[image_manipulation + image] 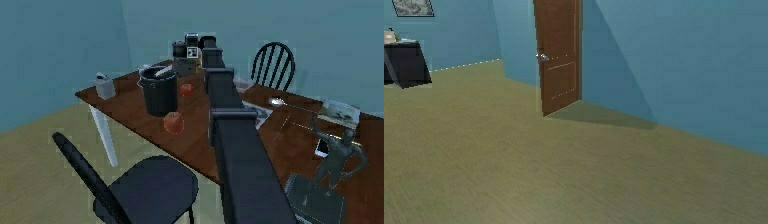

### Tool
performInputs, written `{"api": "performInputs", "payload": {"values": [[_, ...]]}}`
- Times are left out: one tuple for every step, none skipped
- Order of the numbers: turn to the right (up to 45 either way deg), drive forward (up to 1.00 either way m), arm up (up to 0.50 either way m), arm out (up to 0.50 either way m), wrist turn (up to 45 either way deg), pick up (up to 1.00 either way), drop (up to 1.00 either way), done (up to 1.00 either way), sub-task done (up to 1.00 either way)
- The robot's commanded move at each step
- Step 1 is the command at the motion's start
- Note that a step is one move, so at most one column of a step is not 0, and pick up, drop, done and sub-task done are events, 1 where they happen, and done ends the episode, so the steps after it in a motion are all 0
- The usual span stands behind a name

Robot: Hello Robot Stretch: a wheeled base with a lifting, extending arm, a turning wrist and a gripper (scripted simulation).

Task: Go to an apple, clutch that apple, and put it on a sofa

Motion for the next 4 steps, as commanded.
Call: {"api": "performInputs", "payload": {"values": [[0.0, 0.00, -0.24, 0.00, 0.0, 0.00, 0.00, 0.00, 0.00], [0.0, 0.00, 0.00, 0.00, 0.0, 1.00, 0.00, 0.00, 0.00], [0.0, 0.00, 0.10, 0.00, 0.0, 0.00, 0.00, 0.00, 0.00], [0.0, 0.00, 0.14, 0.00, 0.0, 0.00, 0.00, 0.00, 0.00]]}}
